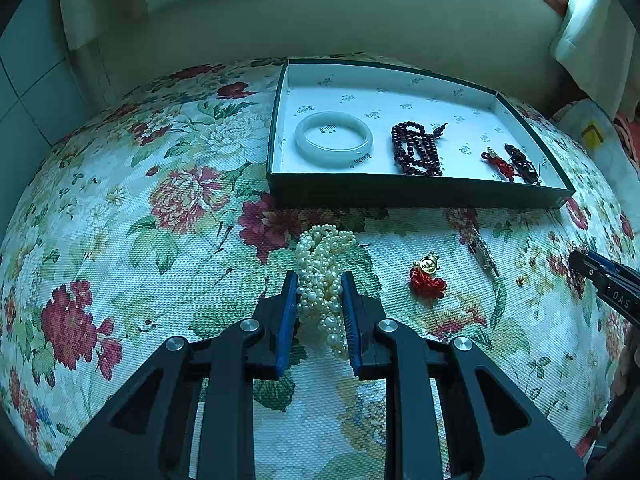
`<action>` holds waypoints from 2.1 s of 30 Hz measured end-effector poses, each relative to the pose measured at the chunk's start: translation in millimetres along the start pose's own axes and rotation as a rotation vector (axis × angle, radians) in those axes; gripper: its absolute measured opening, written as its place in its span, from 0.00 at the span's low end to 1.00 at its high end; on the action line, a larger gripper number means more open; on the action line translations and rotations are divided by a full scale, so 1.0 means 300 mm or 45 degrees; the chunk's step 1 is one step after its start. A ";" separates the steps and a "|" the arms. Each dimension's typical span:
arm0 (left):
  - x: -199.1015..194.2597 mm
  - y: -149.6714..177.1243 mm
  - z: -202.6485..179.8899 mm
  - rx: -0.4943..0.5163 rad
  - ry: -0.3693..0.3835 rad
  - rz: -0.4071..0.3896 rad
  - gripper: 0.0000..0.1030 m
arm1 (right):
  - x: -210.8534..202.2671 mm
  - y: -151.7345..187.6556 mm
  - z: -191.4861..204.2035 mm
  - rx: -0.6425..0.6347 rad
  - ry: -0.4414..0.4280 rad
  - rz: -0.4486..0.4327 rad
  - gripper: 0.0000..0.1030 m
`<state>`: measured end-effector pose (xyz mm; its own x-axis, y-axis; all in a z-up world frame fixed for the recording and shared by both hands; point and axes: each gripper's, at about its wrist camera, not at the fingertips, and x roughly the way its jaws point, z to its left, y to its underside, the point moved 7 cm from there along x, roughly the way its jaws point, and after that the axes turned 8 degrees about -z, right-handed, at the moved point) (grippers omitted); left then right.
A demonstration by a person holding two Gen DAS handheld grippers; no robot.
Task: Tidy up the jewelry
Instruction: 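Close the right tool on the pearl brooch while the left tool holds the pearl cluster, then carry the pearl cluster with the left tool into the tray while the right tool carries the brooch there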
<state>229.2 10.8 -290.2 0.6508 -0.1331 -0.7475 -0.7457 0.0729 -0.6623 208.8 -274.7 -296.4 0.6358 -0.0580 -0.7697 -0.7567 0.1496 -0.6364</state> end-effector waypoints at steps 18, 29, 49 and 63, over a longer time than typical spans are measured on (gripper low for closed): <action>-0.037 -0.022 -0.018 0.008 0.015 -0.033 0.21 | -0.053 -0.023 0.023 -0.006 -0.040 -0.034 0.10; -0.044 -0.027 -0.023 0.009 0.014 -0.042 0.21 | -0.057 -0.023 0.032 -0.025 -0.040 -0.045 0.10; -0.110 -0.257 -0.093 0.042 0.072 -0.199 0.21 | -0.172 -0.255 0.100 -0.117 -0.095 -0.251 0.10; 0.016 -0.508 -0.177 0.086 0.089 -0.282 0.21 | -0.047 -0.493 0.172 -0.167 -0.118 -0.350 0.10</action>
<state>338.4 -53.5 -190.3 0.7844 -0.2212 -0.5795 -0.5730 0.0996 -0.8135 319.7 -245.2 -188.8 0.8259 0.0124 -0.5637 -0.5639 0.0121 -0.8258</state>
